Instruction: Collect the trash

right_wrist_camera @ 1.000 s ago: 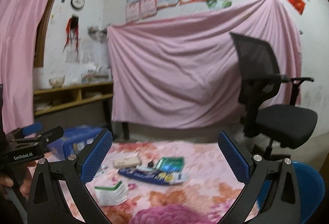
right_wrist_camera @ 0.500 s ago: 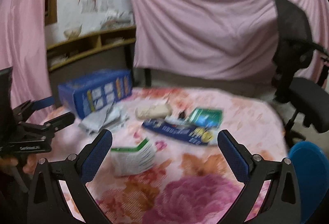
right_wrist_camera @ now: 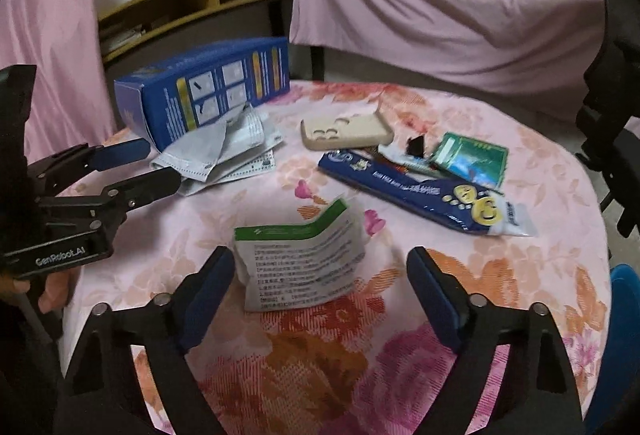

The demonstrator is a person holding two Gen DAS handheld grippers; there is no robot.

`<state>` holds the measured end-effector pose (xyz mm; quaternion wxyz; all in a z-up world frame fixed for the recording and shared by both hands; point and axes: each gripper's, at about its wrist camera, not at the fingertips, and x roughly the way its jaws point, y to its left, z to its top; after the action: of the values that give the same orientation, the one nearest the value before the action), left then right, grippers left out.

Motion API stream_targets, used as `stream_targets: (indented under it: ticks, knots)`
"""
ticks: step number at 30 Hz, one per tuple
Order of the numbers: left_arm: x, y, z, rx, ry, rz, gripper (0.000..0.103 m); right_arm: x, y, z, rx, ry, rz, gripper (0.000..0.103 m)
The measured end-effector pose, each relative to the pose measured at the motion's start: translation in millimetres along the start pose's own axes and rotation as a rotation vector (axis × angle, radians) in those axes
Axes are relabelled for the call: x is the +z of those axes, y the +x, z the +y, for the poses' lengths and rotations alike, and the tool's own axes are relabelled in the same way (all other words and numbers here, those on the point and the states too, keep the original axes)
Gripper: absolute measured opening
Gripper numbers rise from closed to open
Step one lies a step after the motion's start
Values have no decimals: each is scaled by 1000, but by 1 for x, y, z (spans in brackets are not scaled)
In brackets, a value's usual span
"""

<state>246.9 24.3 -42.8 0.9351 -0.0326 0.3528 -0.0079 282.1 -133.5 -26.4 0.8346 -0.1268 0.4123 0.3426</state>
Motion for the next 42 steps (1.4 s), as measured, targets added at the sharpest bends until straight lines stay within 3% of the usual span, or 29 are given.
stream_targets:
  ticks: [7,12,26,42]
  knots:
    - [4,5,-7,7,19,23,29,5,11,-4,0,39,26,64]
    - [4,9,-12,18,39,30,15,5,9,-8,10,65,19,63]
    - [5,-5,-27,32,74,-45,7,0,-13,-21,8,152,-77,62]
    - [21,-46,-71,-12,113,-226,4,-9,-71,-38,-46,221,-362,62]
